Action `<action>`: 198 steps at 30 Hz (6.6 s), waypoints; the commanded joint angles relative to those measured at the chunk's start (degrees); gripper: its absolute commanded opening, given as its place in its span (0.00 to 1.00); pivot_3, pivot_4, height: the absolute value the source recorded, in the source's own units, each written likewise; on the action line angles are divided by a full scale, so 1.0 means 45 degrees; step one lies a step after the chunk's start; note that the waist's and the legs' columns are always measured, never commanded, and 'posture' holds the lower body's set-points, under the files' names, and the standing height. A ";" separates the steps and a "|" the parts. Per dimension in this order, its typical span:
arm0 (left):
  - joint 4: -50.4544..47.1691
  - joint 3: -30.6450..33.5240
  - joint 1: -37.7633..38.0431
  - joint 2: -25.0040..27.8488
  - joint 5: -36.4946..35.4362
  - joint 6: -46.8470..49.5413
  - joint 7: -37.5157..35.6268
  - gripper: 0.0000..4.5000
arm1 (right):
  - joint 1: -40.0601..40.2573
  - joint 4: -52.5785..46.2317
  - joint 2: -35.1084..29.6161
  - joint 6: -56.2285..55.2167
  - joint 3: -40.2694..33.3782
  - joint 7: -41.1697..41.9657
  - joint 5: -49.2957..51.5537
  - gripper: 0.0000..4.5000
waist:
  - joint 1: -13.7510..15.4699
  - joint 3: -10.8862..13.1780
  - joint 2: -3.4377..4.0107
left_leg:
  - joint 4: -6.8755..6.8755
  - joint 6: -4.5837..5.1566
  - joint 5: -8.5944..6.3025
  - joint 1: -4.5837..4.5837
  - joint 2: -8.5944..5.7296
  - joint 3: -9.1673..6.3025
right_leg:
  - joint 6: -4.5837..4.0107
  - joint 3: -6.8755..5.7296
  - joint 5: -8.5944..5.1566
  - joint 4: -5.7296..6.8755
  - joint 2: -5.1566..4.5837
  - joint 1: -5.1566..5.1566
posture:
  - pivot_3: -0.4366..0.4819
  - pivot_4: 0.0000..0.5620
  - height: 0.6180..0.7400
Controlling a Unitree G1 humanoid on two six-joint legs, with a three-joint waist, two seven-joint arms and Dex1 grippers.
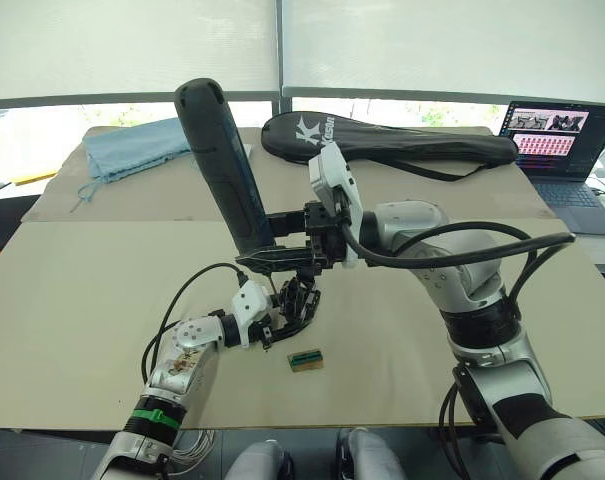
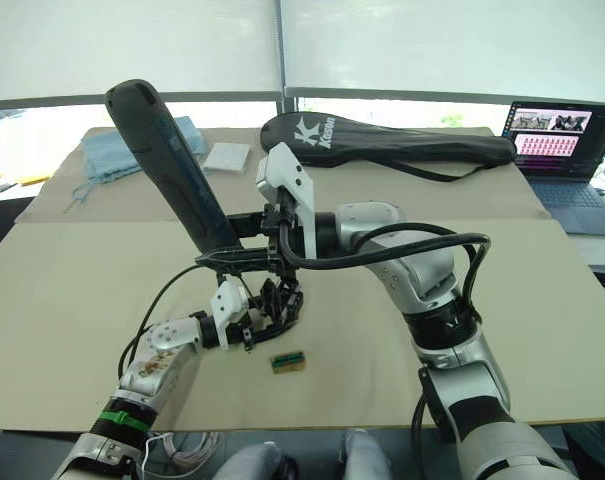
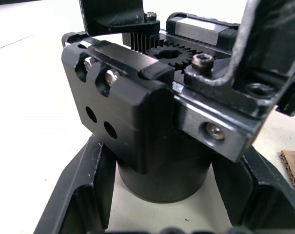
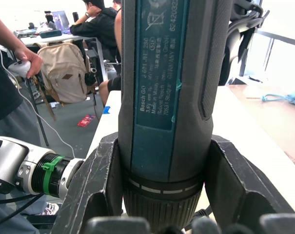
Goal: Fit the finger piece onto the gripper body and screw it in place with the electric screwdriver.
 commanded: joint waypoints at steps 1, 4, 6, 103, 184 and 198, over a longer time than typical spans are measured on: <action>0.0346 -0.0431 0.0251 -0.0038 0.0317 0.0610 0.0061 0.51 | -0.0648 -0.0267 0.0044 -0.0125 -0.0245 0.0000 0.0027 0.43 | 0.0000 0.0000 0.0000 | 0.0000 0.0000 0.0000 0.0000 0.0000 0.0000 | 0.0000 0.0000 0.0000 0.0000 0.0000 0.0000 | 0.48 0.27 1.00; 0.0331 -0.0436 0.0265 -0.0064 0.0308 0.0621 0.0075 0.51 | -0.0705 -0.0143 0.0025 -0.0124 -0.0205 -0.0007 -0.0109 0.43 | 0.0002 0.0000 0.0000 | 0.0000 -0.0001 0.0000 0.0000 -0.0001 0.0000 | 0.0000 0.0000 0.0000 0.0001 0.0001 -0.0001 | 0.48 0.27 1.00; 0.0312 -0.0434 0.0293 -0.0072 0.0305 0.0628 0.0085 0.51 | -0.0718 -0.0077 0.0029 -0.0166 -0.0200 0.0028 -0.0161 0.43 | 0.0007 0.0000 0.0000 | 0.0000 -0.0001 0.0001 0.0000 -0.0002 0.0000 | 0.0000 -0.0002 0.0000 0.0001 0.0000 0.0000 | 0.48 0.27 1.00; 0.0067 -0.0419 0.0578 0.0182 0.0251 0.0827 -0.0015 0.51 | 0.1643 -0.0201 -0.0002 -0.1638 -0.0008 -0.0276 -0.1096 0.43 | -0.0027 -0.0022 -0.0001 | -0.0007 -0.0013 0.0007 0.0020 -0.0002 0.0000 | 0.0002 -0.0031 -0.0001 0.0000 0.0004 0.0015 | 0.48 0.27 1.00; -0.0294 -0.0472 0.0799 0.0357 0.0190 0.1267 0.0002 0.51 | 0.3575 0.0552 0.0050 -0.4890 0.1999 -0.0044 -0.2959 0.43 | -0.0120 -0.0154 0.0046 | -0.0155 0.0011 -0.0020 0.0238 0.0053 -0.0006 | 0.0000 0.0027 -0.0015 -0.0164 0.0024 0.0222 | 0.48 0.27 1.00; -0.0390 -0.0474 0.0879 0.0398 0.0168 0.1376 -0.0001 0.51 | 0.3433 0.0894 0.0163 -0.4891 0.1387 -0.0257 -0.2640 0.43 | -0.0106 -0.0157 0.0048 | -0.0164 0.0019 -0.0028 0.0233 0.0056 -0.0006 | 0.0001 0.0029 -0.0015 -0.0170 0.0023 0.0216 | 0.48 0.27 1.00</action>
